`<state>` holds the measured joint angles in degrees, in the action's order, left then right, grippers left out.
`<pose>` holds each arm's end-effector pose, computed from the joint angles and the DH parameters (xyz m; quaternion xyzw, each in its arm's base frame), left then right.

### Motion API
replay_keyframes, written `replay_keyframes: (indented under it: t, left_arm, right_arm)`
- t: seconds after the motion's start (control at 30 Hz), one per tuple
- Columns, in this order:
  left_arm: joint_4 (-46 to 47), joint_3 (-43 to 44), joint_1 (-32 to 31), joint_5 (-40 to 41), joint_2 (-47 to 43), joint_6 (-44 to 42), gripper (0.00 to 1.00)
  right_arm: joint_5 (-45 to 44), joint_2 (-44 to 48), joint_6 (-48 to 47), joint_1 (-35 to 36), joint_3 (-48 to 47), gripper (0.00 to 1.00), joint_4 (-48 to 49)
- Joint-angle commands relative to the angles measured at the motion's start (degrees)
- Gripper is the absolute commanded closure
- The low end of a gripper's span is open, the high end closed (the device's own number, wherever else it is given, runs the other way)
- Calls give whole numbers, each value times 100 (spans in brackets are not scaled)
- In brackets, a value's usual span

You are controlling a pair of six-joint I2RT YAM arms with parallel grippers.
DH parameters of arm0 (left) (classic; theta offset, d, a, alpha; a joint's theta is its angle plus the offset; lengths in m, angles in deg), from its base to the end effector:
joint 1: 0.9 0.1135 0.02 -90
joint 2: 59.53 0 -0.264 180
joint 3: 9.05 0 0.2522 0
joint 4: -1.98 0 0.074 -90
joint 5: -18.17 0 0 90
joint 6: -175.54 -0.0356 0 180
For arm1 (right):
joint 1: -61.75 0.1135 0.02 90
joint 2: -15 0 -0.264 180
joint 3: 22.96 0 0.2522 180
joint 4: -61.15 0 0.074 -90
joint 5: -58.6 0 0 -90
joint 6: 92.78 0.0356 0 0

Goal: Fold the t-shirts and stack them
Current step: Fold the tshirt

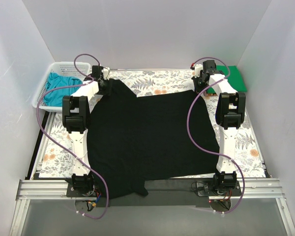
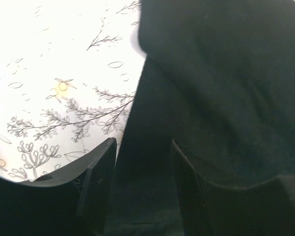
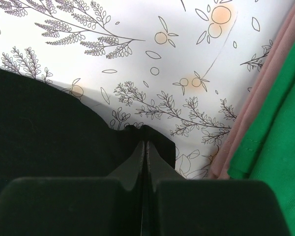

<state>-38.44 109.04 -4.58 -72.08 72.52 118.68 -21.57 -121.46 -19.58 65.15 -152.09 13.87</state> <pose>0.5044 -0.0326 0.1596 -0.2414 0.9210 -0.0986 0.2896 0.5234 0.0372 0.1743 -0.1921 0.9299 0.0457 0.3103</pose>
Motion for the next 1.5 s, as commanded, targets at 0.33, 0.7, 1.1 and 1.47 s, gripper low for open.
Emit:
replay_keyframes:
  t: [0.33,0.7,1.1,1.47]
  left_arm:
    - [-402,52,61,-317,5,139,61]
    - [-402,192,104,-283,-91,254,100]
    - [195,-869,157,-449,-1540,78,100]
    - [494,-1767,210,-678,-2402,-54,100]
  right_arm:
    - [81,313,-201,12,-64,99,-58]
    - [265,533,-263,-23,-117,99,-50]
    - [529,849,-359,-226,-3,99,-58]
    - [749,1271,-535,-278,436,99,-58]
